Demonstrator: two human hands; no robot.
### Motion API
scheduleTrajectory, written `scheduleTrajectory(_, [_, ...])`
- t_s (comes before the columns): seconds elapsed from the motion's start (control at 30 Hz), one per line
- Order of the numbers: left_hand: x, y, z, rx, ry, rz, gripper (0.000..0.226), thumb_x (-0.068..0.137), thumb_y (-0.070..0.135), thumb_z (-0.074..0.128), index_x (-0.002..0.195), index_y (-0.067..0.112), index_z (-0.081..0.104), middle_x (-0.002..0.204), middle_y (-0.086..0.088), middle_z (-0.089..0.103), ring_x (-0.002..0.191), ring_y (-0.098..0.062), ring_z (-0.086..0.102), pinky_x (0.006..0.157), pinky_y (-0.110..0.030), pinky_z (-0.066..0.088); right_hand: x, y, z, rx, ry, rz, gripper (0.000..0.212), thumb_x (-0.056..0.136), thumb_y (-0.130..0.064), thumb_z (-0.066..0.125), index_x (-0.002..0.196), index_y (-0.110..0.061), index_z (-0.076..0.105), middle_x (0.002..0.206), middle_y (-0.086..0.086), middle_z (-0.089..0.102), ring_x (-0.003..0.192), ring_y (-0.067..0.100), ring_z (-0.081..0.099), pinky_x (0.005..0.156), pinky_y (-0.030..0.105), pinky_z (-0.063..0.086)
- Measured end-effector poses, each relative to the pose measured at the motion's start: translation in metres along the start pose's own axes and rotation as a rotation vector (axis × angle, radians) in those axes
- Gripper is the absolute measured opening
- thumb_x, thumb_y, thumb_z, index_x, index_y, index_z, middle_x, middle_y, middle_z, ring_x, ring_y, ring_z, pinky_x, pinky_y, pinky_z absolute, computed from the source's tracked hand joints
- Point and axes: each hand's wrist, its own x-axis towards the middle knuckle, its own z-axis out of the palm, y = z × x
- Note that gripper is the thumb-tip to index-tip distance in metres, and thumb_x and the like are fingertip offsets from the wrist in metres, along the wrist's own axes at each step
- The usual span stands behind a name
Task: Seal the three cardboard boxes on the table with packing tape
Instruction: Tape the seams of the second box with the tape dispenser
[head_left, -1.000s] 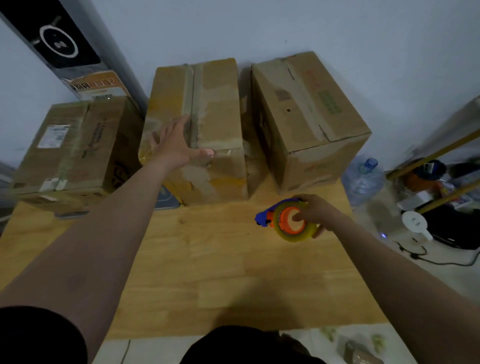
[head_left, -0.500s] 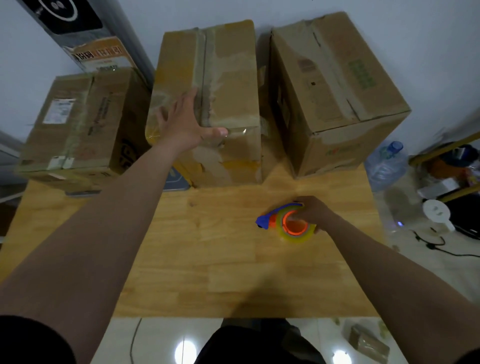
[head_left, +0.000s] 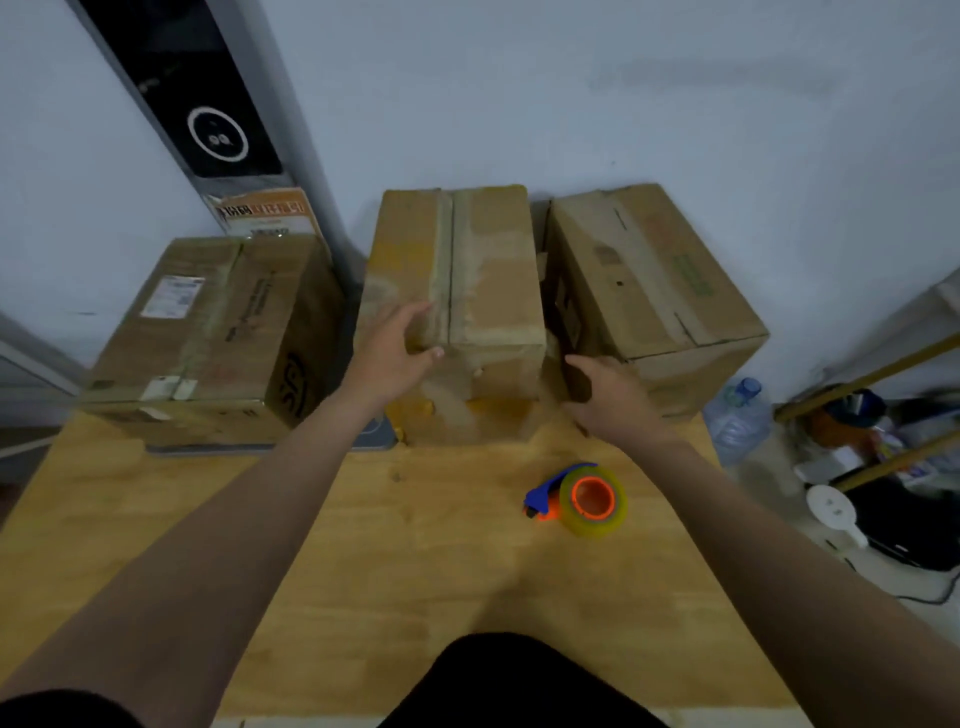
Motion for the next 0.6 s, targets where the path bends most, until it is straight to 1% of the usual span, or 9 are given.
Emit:
scheduleTrajectory(0.1, [-0.014,-0.016,-0.013,0.196,0.055,0.118,0.046,0.099,0.03,0.067,0.143,0.027,0.054,0.152,0.009,0.044,0.147,-0.018,0.033,0.124,-0.047,0.026,0.009,-0.034,-0.012,-0.044,0.105,-0.082,0.068,0.095,-0.037,0.061,0.154,-0.032,0.029,0.155,0.002,0.03,0.136,0.032,0.04,0.105,0.049,0.046])
scheduleTrajectory(0.17, [-0.02,-0.022,-0.017,0.318,0.05,0.174,0.043,0.099,0.028,0.065,0.141,0.027,0.056,0.152,0.009,0.045,0.148,-0.017,0.033,0.127,-0.049,0.017,0.015,-0.057,-0.012,-0.091,0.153,-0.203,0.062,0.099,-0.033,0.056,0.155,-0.024,0.031,0.157,0.001,0.032,0.142,0.029,0.033,0.114,0.045,0.039])
scheduleTrajectory(0.2, [-0.023,-0.023,-0.017,0.348,0.037,0.189,0.046,0.1,0.028,0.064,0.144,0.027,0.053,0.154,0.01,0.043,0.15,-0.016,0.03,0.126,-0.045,0.016,0.018,-0.067,-0.009,-0.124,0.162,-0.278,0.061,0.1,-0.032,0.054,0.155,-0.02,0.032,0.158,0.002,0.033,0.145,0.028,0.031,0.118,0.043,0.033])
scheduleTrajectory(0.27, [-0.026,-0.025,-0.012,0.369,-0.016,0.22,0.058,0.101,0.027,0.061,0.155,0.024,0.041,0.163,0.01,0.032,0.154,-0.014,0.02,0.125,-0.037,0.017,0.024,-0.09,0.0,-0.186,0.132,-0.393,0.062,0.101,-0.029,0.05,0.157,-0.015,0.029,0.162,0.003,0.031,0.151,0.026,0.023,0.123,0.044,0.024])
scheduleTrajectory(0.33, [-0.025,-0.027,-0.004,0.387,-0.087,0.261,0.066,0.103,0.022,0.057,0.162,0.018,0.026,0.169,0.005,0.021,0.157,-0.015,0.01,0.126,-0.036,0.012,0.031,-0.109,0.014,-0.239,0.057,-0.463,0.062,0.104,-0.03,0.043,0.16,-0.015,0.021,0.167,0.003,0.02,0.155,0.024,0.012,0.125,0.047,0.016])
scheduleTrajectory(0.4, [-0.023,-0.033,0.007,0.405,-0.113,0.298,0.069,0.104,0.019,0.052,0.163,0.016,0.018,0.171,0.001,0.014,0.158,-0.015,0.004,0.127,-0.039,0.004,0.035,-0.119,0.031,-0.306,-0.014,-0.468,0.062,0.106,-0.034,0.034,0.162,-0.016,0.012,0.17,0.0,0.008,0.156,0.019,0.0,0.126,0.047,0.008])
scheduleTrajectory(0.47, [-0.02,-0.041,0.012,0.405,-0.106,0.316,0.068,0.105,0.018,0.048,0.164,0.017,0.015,0.171,0.002,0.011,0.158,-0.013,0.0,0.127,-0.038,0.0,0.038,-0.117,0.044,-0.387,-0.005,-0.453,0.063,0.107,-0.039,0.028,0.162,-0.018,0.005,0.17,-0.002,-0.003,0.156,0.015,-0.008,0.126,0.045,0.001])
scheduleTrajectory(0.53, [-0.019,-0.05,0.012,0.42,-0.102,0.329,0.066,0.107,0.02,0.045,0.164,0.017,0.013,0.172,0.004,0.008,0.157,-0.01,-0.003,0.127,-0.035,-0.001,0.037,-0.109,0.051,-0.436,0.053,-0.453,0.065,0.106,-0.046,0.02,0.162,-0.019,0.004,0.17,-0.004,-0.005,0.155,0.013,-0.01,0.126,0.044,0.001])
scheduleTrajectory(0.6, [-0.021,-0.057,0.01,0.43,-0.095,0.34,0.067,0.108,0.025,0.046,0.164,0.018,0.012,0.171,0.006,0.005,0.157,-0.008,-0.005,0.128,-0.037,0.001,0.035,-0.102,0.053,-0.444,0.103,-0.449,0.07,0.101,-0.053,0.011,0.162,-0.019,0.007,0.17,-0.004,-0.001,0.155,0.012,-0.006,0.127,0.044,0.004])
